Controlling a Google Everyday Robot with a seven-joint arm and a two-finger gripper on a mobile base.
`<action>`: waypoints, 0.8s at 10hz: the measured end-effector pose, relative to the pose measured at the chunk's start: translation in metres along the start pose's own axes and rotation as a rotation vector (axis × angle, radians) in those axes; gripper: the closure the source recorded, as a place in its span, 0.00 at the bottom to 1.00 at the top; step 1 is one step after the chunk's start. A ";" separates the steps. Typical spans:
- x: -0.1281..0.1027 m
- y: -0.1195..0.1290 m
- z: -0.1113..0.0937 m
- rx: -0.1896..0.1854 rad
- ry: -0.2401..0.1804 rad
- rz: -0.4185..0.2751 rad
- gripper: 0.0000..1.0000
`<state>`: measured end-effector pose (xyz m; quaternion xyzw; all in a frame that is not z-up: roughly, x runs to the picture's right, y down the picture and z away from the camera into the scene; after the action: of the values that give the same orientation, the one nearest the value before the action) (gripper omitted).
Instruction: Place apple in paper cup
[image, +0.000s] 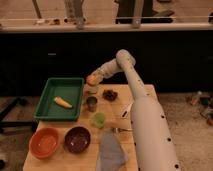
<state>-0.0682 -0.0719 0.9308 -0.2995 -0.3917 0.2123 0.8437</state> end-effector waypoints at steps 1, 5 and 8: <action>0.000 0.000 0.000 0.000 0.000 0.000 0.70; 0.001 0.000 0.001 -0.002 0.001 0.001 0.76; 0.001 0.000 0.001 -0.002 0.002 0.001 0.54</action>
<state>-0.0687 -0.0704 0.9319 -0.3007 -0.3910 0.2121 0.8437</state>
